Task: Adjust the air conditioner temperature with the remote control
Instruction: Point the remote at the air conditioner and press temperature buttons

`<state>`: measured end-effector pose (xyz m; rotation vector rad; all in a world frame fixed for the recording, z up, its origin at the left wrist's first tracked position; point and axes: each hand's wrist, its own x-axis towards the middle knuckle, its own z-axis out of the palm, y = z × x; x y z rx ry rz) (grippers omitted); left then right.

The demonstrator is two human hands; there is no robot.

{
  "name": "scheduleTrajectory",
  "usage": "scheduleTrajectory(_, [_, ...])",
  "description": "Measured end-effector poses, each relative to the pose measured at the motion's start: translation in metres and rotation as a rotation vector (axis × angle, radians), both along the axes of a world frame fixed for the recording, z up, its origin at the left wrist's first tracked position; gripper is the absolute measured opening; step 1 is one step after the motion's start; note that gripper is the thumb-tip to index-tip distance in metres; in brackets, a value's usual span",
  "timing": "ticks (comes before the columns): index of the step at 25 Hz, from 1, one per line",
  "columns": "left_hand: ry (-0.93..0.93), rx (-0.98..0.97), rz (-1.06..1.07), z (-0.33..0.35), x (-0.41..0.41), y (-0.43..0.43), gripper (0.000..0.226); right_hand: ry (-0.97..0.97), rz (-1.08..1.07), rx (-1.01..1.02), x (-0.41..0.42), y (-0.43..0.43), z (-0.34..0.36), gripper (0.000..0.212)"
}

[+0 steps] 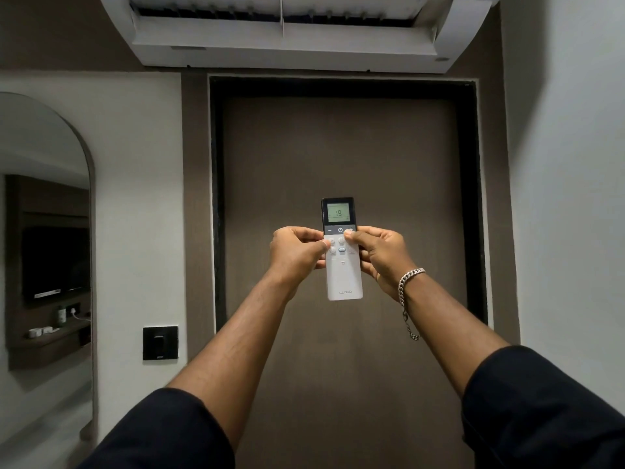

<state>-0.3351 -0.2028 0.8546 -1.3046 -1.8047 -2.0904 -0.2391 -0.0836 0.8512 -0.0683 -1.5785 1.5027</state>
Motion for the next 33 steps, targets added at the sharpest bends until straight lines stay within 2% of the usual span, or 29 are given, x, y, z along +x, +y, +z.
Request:
scheduleTrajectory(6, [-0.062,0.045,0.023,0.000,-0.001,0.003,0.010,0.003,-0.001,-0.035,-0.005,0.001,-0.003,0.003])
scheduleTrajectory(12, [0.023,0.016,0.047,-0.005,-0.001,0.009,0.015,0.023,-0.009,-0.103,-0.004,0.000,-0.003,0.006])
scheduleTrajectory(20, [0.021,0.005,0.047,-0.005,-0.003,0.012,0.021,0.003,0.004,-0.113,-0.001,-0.001,-0.002,0.007])
scheduleTrajectory(27, [0.026,0.024,0.047,-0.006,-0.002,0.010,0.016,0.024,0.028,-0.146,-0.001,0.000,-0.001,0.009])
scheduleTrajectory(33, [0.024,0.016,0.060,-0.007,-0.004,0.008,0.019,0.016,0.027,-0.119,-0.001,-0.003,-0.005,0.002])
